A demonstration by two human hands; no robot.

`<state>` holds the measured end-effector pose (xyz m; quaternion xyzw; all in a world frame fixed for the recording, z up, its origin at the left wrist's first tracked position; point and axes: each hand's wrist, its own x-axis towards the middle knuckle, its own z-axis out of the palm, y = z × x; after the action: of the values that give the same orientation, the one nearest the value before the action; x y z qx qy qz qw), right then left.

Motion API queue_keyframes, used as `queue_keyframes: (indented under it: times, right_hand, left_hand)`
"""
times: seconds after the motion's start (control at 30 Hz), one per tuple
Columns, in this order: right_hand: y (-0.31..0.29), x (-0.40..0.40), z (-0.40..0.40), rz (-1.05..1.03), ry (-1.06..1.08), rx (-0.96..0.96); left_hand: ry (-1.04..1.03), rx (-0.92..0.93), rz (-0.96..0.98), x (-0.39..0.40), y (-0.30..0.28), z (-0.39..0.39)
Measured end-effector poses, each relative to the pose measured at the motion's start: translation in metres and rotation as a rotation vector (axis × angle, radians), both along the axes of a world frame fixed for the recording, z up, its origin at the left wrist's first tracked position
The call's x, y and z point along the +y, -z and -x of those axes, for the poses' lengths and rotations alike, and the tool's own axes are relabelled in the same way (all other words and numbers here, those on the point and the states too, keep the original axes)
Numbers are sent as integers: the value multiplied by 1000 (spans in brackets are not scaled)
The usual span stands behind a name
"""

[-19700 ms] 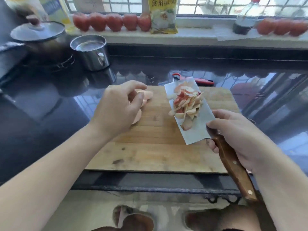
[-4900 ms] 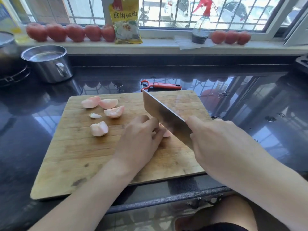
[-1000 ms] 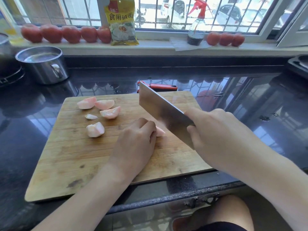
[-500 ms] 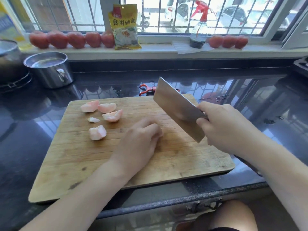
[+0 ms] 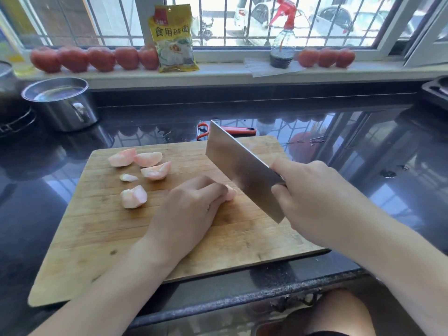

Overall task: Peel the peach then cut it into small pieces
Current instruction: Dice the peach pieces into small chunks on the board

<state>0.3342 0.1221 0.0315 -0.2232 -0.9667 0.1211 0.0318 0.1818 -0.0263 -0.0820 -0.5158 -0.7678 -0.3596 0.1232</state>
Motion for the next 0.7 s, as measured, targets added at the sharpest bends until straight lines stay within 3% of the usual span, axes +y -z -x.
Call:
queue_keyframes:
  times: [0.17, 0.7]
  right_hand:
    - [-3, -10, -1, -66, -15, -36]
    - [8, -8, 32, -95, -88, -100]
  left_hand:
    - [-10, 73, -3, -1, 1, -3]
    - [34, 20, -47, 2, 0, -2]
